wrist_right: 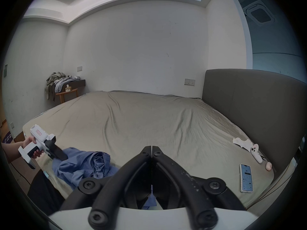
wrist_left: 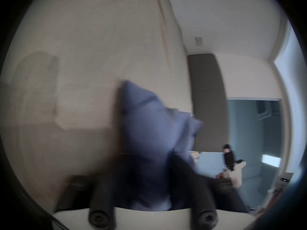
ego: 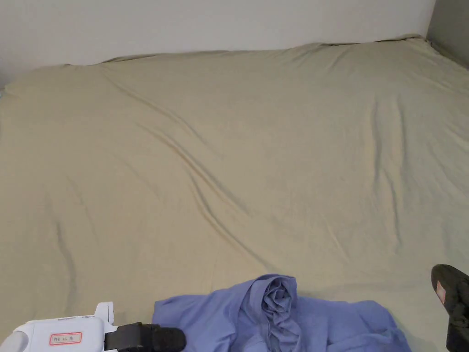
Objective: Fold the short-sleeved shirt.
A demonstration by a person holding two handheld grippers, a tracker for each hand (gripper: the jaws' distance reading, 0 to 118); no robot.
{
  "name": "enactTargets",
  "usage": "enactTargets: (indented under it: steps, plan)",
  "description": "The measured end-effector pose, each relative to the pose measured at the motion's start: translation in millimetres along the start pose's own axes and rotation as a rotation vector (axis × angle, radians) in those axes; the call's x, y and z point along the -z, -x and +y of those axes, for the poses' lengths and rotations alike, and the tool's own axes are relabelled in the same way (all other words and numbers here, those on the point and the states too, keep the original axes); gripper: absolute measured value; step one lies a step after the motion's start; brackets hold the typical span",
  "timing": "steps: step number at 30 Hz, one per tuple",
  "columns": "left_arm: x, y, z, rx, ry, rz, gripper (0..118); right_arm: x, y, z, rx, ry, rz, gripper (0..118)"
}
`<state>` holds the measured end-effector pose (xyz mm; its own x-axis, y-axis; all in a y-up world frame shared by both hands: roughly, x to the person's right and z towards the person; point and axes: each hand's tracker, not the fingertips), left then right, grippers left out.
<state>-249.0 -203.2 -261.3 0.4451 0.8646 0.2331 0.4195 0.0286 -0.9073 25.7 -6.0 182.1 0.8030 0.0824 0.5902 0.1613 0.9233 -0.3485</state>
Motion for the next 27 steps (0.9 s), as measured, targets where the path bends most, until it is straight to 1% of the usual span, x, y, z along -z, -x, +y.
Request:
enactTargets:
  steps: [1, 2, 3, 4, 6, 8, 10, 11, 13, 15, 18, 20, 22, 25, 27]
  plan:
    - [2.1, 0.2, -2.6, 0.010, 0.003, 0.061, 13, -0.1, 0.9, 0.0, -0.001, 0.002, -0.002, 2]
    - [-0.1, 2.3, -3.4, -0.015, 0.020, 0.029, 13, -0.5, 1.2, 0.2, -0.001, 0.004, -0.001, 2]
    - [-1.2, 3.3, -6.2, -0.048, 0.023, -0.034, 13, -0.4, 2.2, 0.2, -0.003, 0.006, 0.000, 2]
    - [-1.8, 0.1, -9.6, -0.054, -0.009, -0.054, 13, -0.4, 3.4, 0.6, -0.009, 0.008, -0.002, 2]
    - [-14.0, 2.7, -6.6, -0.041, -0.016, -0.050, 12, 0.0, 4.7, 1.8, -0.016, 0.011, -0.007, 2]
    - [-24.7, 1.1, -13.7, -0.024, -0.027, -0.076, 12, 0.0, 5.2, 2.9, -0.019, 0.009, -0.008, 2]
    - [-43.9, -1.3, -21.3, -0.038, -0.058, -0.096, 12, -0.3, 5.2, 4.4, -0.017, 0.005, -0.010, 2]
    - [-53.6, -0.2, -23.9, -0.043, -0.078, -0.084, 12, -0.4, 5.6, 5.0, -0.018, 0.004, -0.009, 2]
    - [-77.9, 5.6, -30.8, -0.056, -0.130, 0.001, 12, 0.3, 5.9, 5.6, -0.022, 0.001, -0.008, 2]
    - [-111.3, 12.5, -30.8, -0.082, -0.165, 0.046, 12, 1.0, 5.4, 5.2, -0.016, 0.000, -0.004, 2]
    - [-146.6, 4.1, -35.4, -0.062, -0.229, 0.114, 12, 2.6, 3.9, 3.3, 0.007, -0.003, 0.009, 2]
    - [-152.7, -16.7, -38.4, -0.026, -0.253, 0.160, 12, 4.7, 3.2, 1.6, 0.016, -0.003, 0.020, 2]
    - [-150.8, -50.8, -35.0, 0.061, -0.261, 0.177, 12, 5.8, 3.8, 0.5, 0.018, -0.001, 0.028, 2]
    - [-119.1, -118.6, -32.9, 0.196, -0.214, 0.137, 12, 4.4, 3.4, -0.9, 0.027, -0.009, 0.046, 2]
    - [-92.9, -155.7, -23.8, 0.304, -0.154, 0.147, 12, 2.5, 1.6, -1.6, 0.033, -0.015, 0.049, 2]
